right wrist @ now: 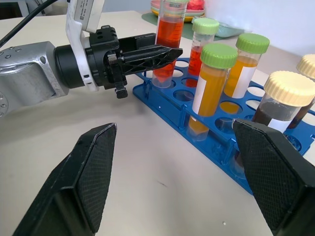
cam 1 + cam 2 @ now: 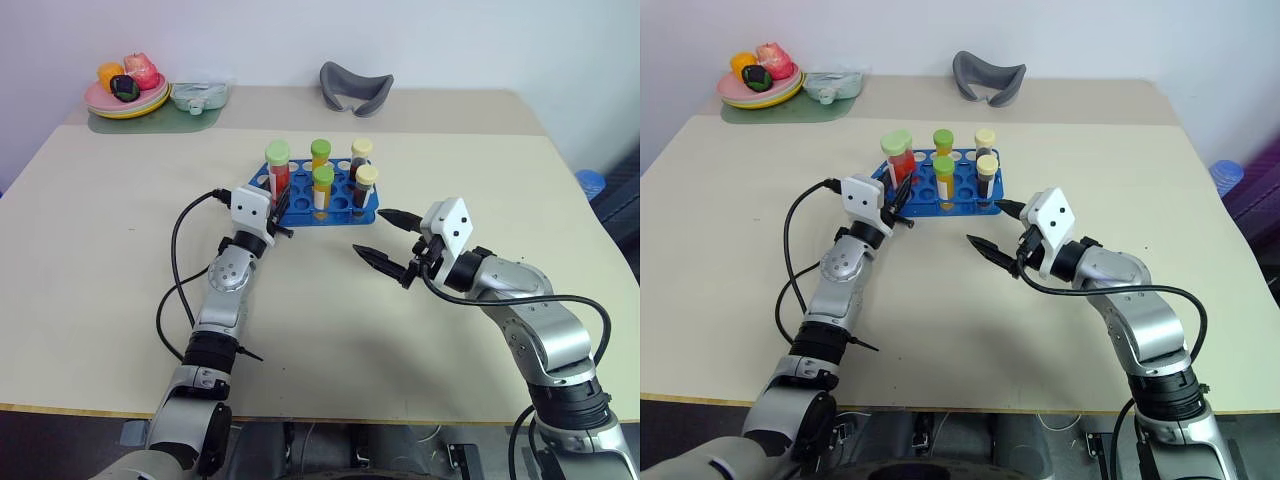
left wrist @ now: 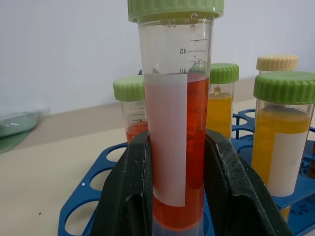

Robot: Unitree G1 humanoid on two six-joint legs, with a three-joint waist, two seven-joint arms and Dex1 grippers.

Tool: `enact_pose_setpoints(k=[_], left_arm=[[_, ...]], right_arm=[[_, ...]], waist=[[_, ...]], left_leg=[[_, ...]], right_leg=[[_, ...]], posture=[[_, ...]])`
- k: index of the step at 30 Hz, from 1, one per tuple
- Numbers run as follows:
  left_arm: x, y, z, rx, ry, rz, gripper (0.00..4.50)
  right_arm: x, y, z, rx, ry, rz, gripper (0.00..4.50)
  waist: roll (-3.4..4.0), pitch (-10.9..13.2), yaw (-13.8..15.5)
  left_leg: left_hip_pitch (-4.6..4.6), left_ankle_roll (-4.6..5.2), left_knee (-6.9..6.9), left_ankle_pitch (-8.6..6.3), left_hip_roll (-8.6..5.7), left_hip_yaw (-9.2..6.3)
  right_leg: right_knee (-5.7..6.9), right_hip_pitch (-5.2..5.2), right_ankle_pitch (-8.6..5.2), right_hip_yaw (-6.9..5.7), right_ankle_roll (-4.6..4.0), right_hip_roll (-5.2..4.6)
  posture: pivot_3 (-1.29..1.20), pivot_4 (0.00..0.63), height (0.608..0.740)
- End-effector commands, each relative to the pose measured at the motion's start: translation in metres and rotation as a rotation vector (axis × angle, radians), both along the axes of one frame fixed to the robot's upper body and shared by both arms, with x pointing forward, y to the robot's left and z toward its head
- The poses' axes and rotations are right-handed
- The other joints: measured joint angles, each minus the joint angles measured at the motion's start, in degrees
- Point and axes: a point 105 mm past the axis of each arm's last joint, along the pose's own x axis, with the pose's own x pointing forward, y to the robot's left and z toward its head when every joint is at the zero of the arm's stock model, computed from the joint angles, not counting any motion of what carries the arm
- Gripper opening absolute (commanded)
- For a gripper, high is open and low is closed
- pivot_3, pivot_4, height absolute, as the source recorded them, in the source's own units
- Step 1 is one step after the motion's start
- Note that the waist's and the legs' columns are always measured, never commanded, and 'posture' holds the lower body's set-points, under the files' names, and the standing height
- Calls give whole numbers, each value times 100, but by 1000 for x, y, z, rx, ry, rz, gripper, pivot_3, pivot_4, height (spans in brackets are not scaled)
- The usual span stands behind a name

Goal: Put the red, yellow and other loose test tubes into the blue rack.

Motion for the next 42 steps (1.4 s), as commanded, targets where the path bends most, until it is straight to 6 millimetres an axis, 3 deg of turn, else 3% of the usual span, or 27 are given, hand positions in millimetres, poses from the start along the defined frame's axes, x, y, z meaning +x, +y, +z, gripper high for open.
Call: enact_pose_setpoints(k=[1, 8, 24, 33, 42], left_arm=[[2, -3, 4, -13, -15, 0, 774], [6, -14, 9, -33, -25, -36, 774], [2, -6, -3, 7, 1, -10, 774], [-1, -22, 10, -34, -28, -84, 774], [-2, -21, 5, -19, -16, -79, 774]], right_arm=[[-1, 2, 12, 8, -50, 13, 3823], [-1, 2, 12, 7, -51, 8, 3823], [-1, 1, 11, 7, -45, 8, 3823], [0, 2, 11, 10, -46, 8, 3823], [-1, 1, 12, 6, -43, 7, 3823]], waist=[[0, 0, 2], [0, 0, 4], [0, 0, 0], [0, 0, 7], [0, 0, 10]], left_leg=[[0, 0, 0, 0, 0, 0], [0, 0, 0, 0, -2, 0], [0, 0, 0, 0, -1, -1], [0, 0, 0, 0, -1, -1], [0, 0, 0, 0, -2, -1]], right_leg=[[0, 0, 0, 0, 0, 0], [0, 1, 0, -1, 0, 0], [-1, 2, 0, -2, 0, -1], [-1, 2, 0, -2, 0, -1], [-2, 3, 0, -2, 0, -1]], posture=[[0, 150, 735], [0, 150, 735], [0, 150, 735], [0, 150, 735], [0, 150, 735]])
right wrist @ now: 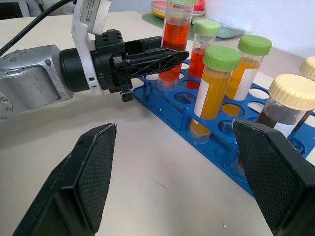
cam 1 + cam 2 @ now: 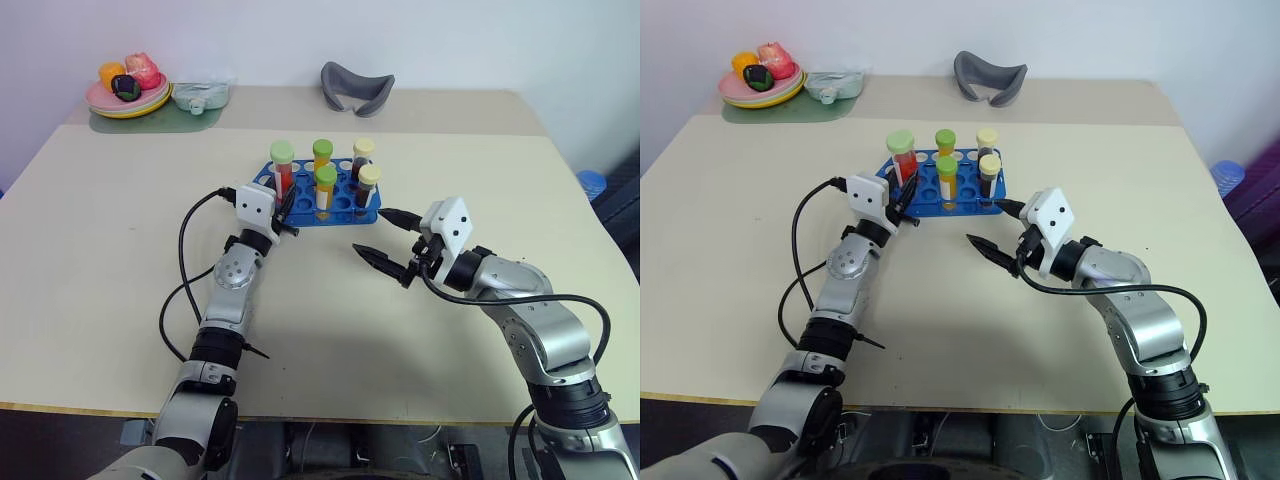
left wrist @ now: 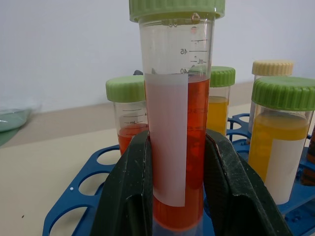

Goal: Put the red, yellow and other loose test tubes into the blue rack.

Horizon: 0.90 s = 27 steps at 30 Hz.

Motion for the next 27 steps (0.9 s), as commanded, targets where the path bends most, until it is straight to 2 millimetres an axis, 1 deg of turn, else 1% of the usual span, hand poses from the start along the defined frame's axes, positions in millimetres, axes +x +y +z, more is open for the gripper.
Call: enact_pose_setpoints(k=[1, 4, 8, 11, 15, 18, 23, 27], left_arm=[[-7, -11, 7, 44, -47, -48, 774], [-9, -16, 7, 60, -60, -74, 774], [-7, -14, 11, 1, -49, -59, 774], [-8, -13, 14, -10, -65, -51, 774], [-13, -18, 13, 52, -89, -67, 774], [-14, -18, 17, 45, -104, -54, 774], [-13, -19, 11, 67, -79, -52, 774], [-10, -15, 4, 62, -38, -25, 774]], right_arm=[[-1, 1, 12, 6, -43, 10, 3823], [0, 2, 12, 5, -43, 13, 3823], [1, 3, 13, 6, -42, 16, 3823], [1, 3, 13, 3, -38, 21, 3823], [2, 4, 14, 1, -33, 25, 3823], [1, 4, 13, 0, -28, 31, 3823], [1, 6, 13, 0, -23, 37, 3823], [1, 6, 13, 1, -22, 39, 3823]], waist=[[0, 0, 0], [0, 0, 0], [0, 0, 3], [0, 0, 3], [0, 0, -2], [0, 0, -1], [0, 0, -2], [0, 0, -4]], left_leg=[[0, 0, 0, 0, 0, 0], [0, 0, 0, 0, 0, 0], [0, 0, 0, 0, 0, -1], [0, 0, 0, 0, 0, -2], [0, 0, 0, 0, 0, -2], [0, 1, 0, 0, 0, -1], [0, 1, 0, 0, 0, -2], [0, 1, 0, -1, 1, -2]], right_leg=[[0, 0, 0, 0, 0, 0], [0, 0, 0, 0, 0, 0], [0, 1, 0, 0, 0, -1], [-1, 2, 0, -2, 0, -1], [-1, 1, 0, -2, 0, 0], [-2, 1, 0, -2, 0, 0], [-2, 1, 0, -2, 0, -1], [-2, 1, 0, -2, 0, -1]], posture=[[0, 150, 735], [0, 150, 735], [0, 150, 735], [0, 150, 735], [0, 150, 735], [0, 150, 735], [0, 150, 735], [0, 150, 735]])
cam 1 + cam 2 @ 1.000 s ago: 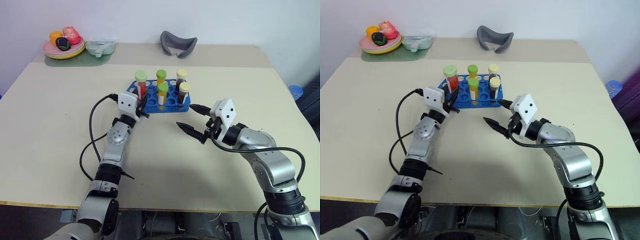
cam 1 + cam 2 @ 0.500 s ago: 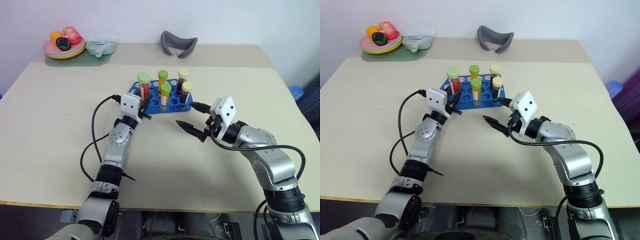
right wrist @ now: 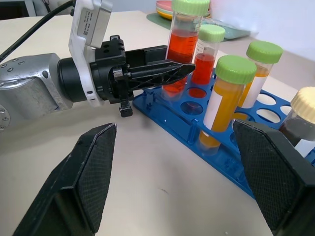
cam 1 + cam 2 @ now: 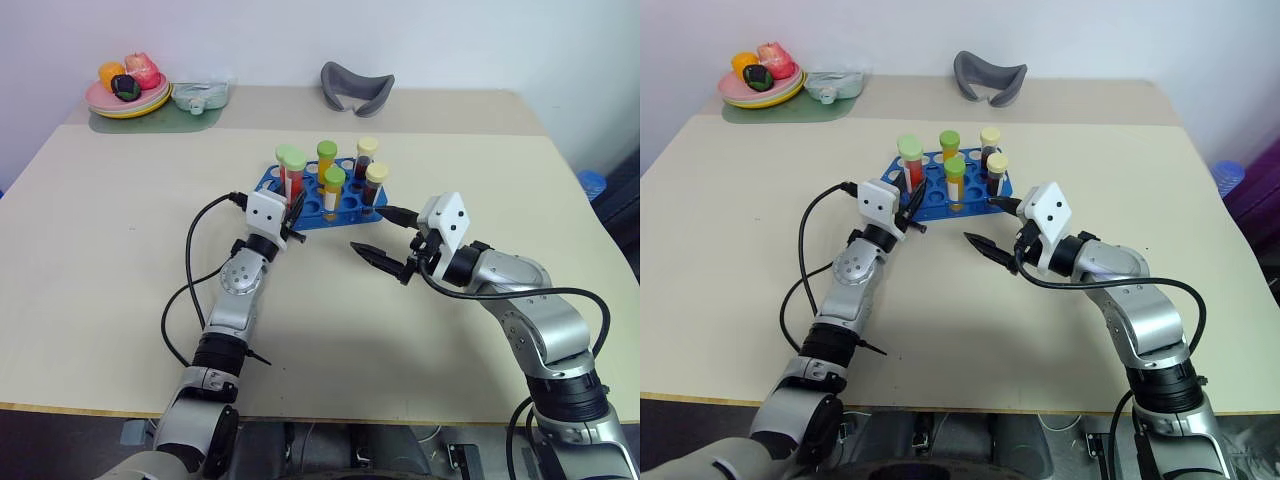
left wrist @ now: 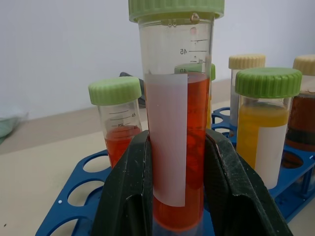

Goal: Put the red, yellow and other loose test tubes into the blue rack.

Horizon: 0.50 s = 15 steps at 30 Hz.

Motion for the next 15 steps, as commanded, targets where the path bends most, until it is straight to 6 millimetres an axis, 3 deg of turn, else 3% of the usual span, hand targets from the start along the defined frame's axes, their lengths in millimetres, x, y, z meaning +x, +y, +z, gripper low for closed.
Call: enact_pose_setpoints(k=[1, 9, 15], left_arm=[[-2, -3, 7, -5, -17, -2, 774], [2, 2, 13, -40, -19, 22, 4444], [-6, 15, 24, -83, -49, 12, 4444]], right_arm=[[-2, 3, 9, 12, -30, 17, 3823], [-1, 3, 9, 14, -35, 18, 3823], [-2, 2, 9, 15, -39, 16, 3823]], waist=[[0, 0, -1], [0, 0, -6], [0, 0, -9]], left_leg=[[0, 0, 0, 0, 0, 0], [0, 0, 0, 0, 1, 0], [0, 0, -1, 0, 3, 0]], right_leg=[[0, 0, 0, 0, 0, 0], [0, 0, 0, 0, 0, 1], [0, -1, 0, 0, 0, 1]], posture=[[0, 150, 735], [0, 150, 735], [0, 150, 735]])
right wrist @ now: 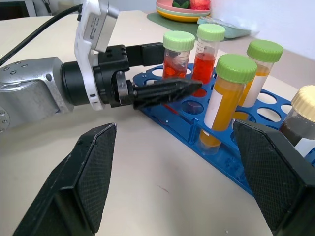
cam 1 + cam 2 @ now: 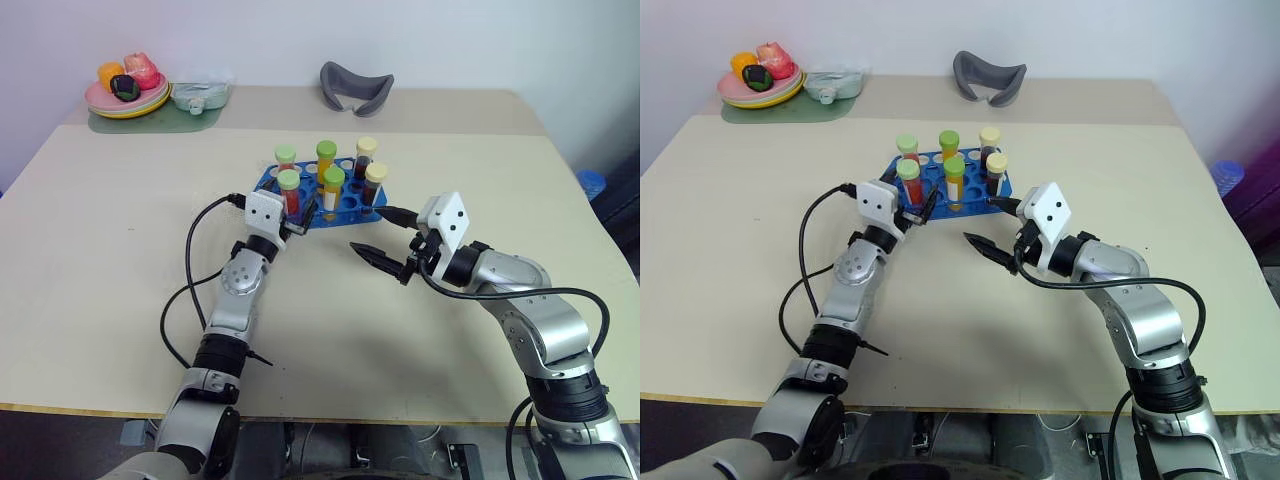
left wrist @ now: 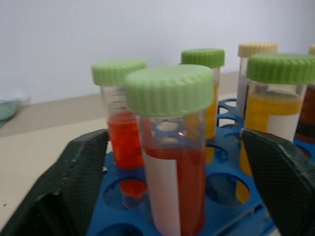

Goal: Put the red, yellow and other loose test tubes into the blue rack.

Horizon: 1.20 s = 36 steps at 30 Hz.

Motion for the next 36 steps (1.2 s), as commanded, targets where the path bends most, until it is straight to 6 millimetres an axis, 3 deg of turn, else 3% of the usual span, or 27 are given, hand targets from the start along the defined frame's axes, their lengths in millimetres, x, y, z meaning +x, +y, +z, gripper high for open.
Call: enact_pose_setpoints(k=[1, 7, 12, 17, 20, 26, 36], left_arm=[[-11, 12, 25, -36, -83, -15, 4444], [-41, 45, 30, -28, -56, -69, 4444], [-68, 75, 22, 71, 32, -118, 4444], [-91, 154, 5, 170, 186, 5, 4444], [-106, 173, -1, 214, 252, 8, 4444], [-110, 179, 0, 251, 265, 32, 4444], [-114, 164, 1, 199, 258, 36, 4444]], right_arm=[[-2, 1, 10, 12, -42, 13, 3823], [-1, -15, 8, -14, -38, -22, 3823], [-3, -48, 4, -60, -14, -87, 3823], [-22, -124, -3, -136, 73, -254, 3823], [-34, -151, -6, -164, 105, -309, 3823], [-36, -166, -13, -161, 119, -344, 3823], [-18, -151, -23, -113, 114, -317, 3823]], waist=[[0, 0, -5], [1, 0, -19], [1, 0, 11], [1, 0, -5], [4, 0, -14], [5, 1, -1], [8, -1, -29]], left_leg=[[0, 0, 0, 0, 0, 0], [2, -1, -3, 0, 7, -1], [2, 0, -3, 0, 5, -1], [4, 6, -8, -4, 4, -3], [8, 8, -15, -5, 7, 2], [94, 46, -33, -28, 7, 0], [94, 43, -56, -26, 9, 4]], right_leg=[[0, 0, 0, 0, 0, 0], [0, -1, 0, 1, 0, 1], [-2, 3, 0, 7, 0, -5], [-8, 8, -1, 7, -1, -5], [-14, 9, -1, 9, -2, -2], [-46, 103, -2, 10, -3, -1], [-65, 98, -1, 15, -2, -9]], posture=[[0, 150, 735], [0, 150, 735], [0, 150, 735], [0, 150, 735], [0, 150, 735], [0, 150, 735], [0, 150, 735]])
